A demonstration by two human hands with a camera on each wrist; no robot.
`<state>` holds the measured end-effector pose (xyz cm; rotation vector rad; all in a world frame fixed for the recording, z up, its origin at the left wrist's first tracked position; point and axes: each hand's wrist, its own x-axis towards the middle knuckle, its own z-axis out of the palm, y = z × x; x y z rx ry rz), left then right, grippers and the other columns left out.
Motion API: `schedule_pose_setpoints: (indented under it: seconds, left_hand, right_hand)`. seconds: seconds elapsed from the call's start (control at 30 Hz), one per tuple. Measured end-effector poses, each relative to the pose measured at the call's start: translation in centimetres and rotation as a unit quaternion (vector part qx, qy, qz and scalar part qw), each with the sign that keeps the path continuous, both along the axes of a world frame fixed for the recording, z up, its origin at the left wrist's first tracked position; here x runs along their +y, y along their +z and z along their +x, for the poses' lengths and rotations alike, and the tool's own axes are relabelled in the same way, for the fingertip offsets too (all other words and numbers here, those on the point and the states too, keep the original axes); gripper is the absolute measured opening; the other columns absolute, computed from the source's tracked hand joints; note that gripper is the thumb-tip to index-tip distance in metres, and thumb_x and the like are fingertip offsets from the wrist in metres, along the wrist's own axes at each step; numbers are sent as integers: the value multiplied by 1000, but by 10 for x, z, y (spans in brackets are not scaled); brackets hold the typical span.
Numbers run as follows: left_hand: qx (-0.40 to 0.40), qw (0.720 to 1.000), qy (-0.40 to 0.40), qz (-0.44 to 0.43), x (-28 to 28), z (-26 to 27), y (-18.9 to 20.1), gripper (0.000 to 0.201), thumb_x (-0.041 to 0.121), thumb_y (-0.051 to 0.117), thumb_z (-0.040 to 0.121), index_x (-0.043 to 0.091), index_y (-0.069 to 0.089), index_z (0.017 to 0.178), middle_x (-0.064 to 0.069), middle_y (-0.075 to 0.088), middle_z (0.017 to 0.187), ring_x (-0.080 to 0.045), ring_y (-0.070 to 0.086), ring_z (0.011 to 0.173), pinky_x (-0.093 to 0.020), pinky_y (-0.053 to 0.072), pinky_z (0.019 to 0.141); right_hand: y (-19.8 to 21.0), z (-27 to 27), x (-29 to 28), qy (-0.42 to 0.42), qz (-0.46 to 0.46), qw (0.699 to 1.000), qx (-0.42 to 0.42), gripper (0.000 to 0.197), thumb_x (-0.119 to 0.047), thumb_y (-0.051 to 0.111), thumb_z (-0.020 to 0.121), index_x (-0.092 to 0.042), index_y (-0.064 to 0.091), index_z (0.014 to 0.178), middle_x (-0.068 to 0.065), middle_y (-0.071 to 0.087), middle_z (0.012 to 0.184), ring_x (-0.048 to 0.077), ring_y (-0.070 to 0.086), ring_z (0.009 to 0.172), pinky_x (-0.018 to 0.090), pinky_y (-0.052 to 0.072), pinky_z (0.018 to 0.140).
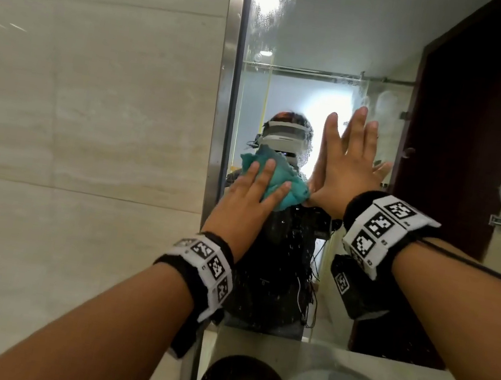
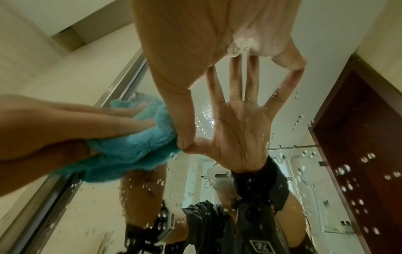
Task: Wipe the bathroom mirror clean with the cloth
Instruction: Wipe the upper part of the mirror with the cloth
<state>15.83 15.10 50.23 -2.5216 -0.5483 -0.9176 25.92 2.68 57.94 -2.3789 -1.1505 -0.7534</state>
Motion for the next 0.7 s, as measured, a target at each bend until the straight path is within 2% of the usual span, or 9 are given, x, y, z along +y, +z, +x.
schedule_pose_setpoints:
  seconds: [0.07,0.13,0.2,0.27,0.37,0.43,0.5,0.6,0.7]
  left_hand:
    - [-30,999,-9,-14,6,-3,26,80,8,50,94,30,-5,149,-8,-21,155,-29,-13,143,-41,5,115]
    - [-96,993,-11,-71,4,-4,56,82,2,51,92,29,0,150,-9,-18,156,-29,-11,144,-40,8,116]
    - [-141,985,-12,-98,-3,0,70,81,-1,49,92,27,0,151,-10,-17,156,-30,-12,143,-36,3,115]
    - [-152,984,-17,-89,-4,4,57,80,1,48,93,26,-1,151,-11,-18,156,-30,-13,143,-33,-2,113]
    - [-121,990,-19,-69,0,0,4,80,4,47,94,27,-4,150,-9,-22,155,-30,-14,143,-33,-7,111]
    - [-64,995,-8,-70,-4,-7,-26,82,-2,45,92,28,-6,149,-7,-27,152,-30,-17,143,-37,-5,115]
    - [-14,997,8,-74,-8,-13,-40,84,-6,42,91,28,-7,150,-8,-27,153,-30,-18,142,-39,2,119]
    - [-5,998,1,-65,-2,-18,-22,81,-2,44,92,29,-3,150,-7,-22,155,-29,-15,143,-40,9,119]
    - [-64,993,-8,-94,-2,-12,28,79,0,47,92,29,2,150,-8,-18,156,-29,-11,144,-42,12,117]
  right_hand:
    - [0,0,0,-7,-8,1000,3,134,-35,82,67,-30,-30,141,5,-43,145,28,-34,135,69,3,106]
    - [-1,1,1,-10,-11,1000,9,138,-34,84,64,-31,-31,140,5,-44,144,28,-34,135,68,2,105]
    - [-2,3,2,-11,-11,1000,4,139,-35,85,62,-31,-30,141,5,-43,145,28,-34,136,69,3,104]
    - [-2,4,1,-7,-9,1000,0,139,-35,85,62,-31,-28,142,4,-42,145,28,-33,136,69,3,104]
    - [-1,5,2,-2,-6,1000,-4,139,-34,86,61,-31,-27,143,5,-40,146,28,-32,137,70,3,104]
    - [0,4,2,-6,-6,1000,-8,140,-36,86,60,-31,-26,143,6,-39,147,29,-31,137,71,4,103]
    - [0,3,1,-7,-8,1000,-10,140,-37,86,59,-30,-26,143,6,-39,148,29,-30,137,71,4,103]
    - [0,2,1,-9,-3,1000,-6,140,-35,86,59,-31,-26,143,6,-39,147,29,-31,137,71,4,104]
    - [-1,3,1,-6,-1,1000,-2,141,-32,87,59,-31,-27,143,6,-40,147,29,-31,137,71,3,104]
